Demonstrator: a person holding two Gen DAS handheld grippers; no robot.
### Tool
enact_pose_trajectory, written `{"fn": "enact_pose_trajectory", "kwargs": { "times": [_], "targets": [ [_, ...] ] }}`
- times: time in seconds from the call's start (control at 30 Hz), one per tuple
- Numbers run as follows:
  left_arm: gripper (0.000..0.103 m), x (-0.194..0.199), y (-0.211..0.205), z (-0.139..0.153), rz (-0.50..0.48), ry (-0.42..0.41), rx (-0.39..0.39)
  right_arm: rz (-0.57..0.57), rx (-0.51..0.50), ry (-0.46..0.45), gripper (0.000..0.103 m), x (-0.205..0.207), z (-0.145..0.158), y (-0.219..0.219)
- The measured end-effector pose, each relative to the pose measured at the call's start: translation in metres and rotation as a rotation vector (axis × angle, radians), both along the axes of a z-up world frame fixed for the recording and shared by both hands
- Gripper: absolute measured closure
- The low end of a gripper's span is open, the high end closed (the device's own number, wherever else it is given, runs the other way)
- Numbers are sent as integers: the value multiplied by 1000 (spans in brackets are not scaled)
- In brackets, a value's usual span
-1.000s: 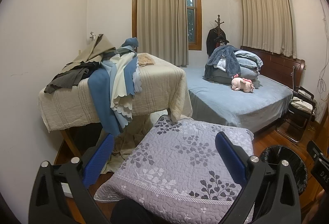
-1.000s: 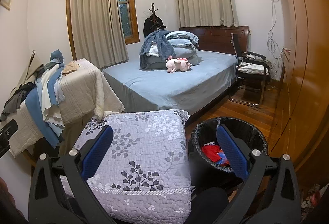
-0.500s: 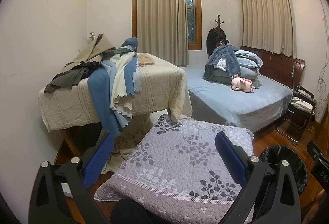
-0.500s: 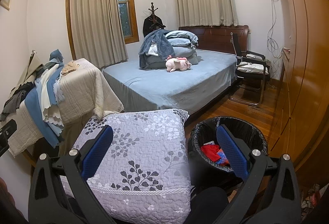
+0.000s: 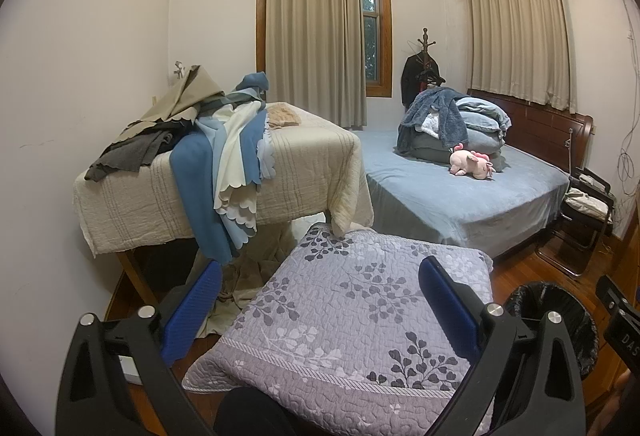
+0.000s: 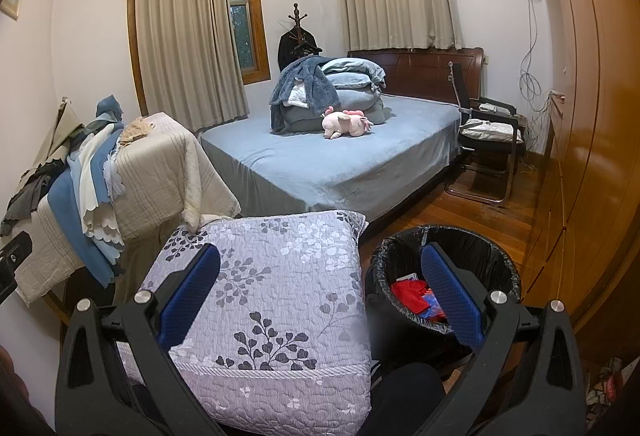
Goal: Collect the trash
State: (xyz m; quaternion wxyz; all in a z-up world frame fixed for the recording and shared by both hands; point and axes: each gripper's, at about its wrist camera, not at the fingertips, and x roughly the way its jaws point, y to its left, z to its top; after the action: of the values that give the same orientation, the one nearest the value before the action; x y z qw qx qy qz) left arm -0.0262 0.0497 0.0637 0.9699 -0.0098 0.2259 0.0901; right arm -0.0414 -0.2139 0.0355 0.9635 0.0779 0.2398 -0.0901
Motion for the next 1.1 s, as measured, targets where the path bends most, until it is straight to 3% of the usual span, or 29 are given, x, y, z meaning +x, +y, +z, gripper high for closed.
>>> {"fn": "enact_pose_trajectory", "kwargs": {
  "times": [1.1],
  "targets": [
    [6,4,-2,-7,-16,15,-4,0,0,5,5,-1,-4,-3]
  ]
}}
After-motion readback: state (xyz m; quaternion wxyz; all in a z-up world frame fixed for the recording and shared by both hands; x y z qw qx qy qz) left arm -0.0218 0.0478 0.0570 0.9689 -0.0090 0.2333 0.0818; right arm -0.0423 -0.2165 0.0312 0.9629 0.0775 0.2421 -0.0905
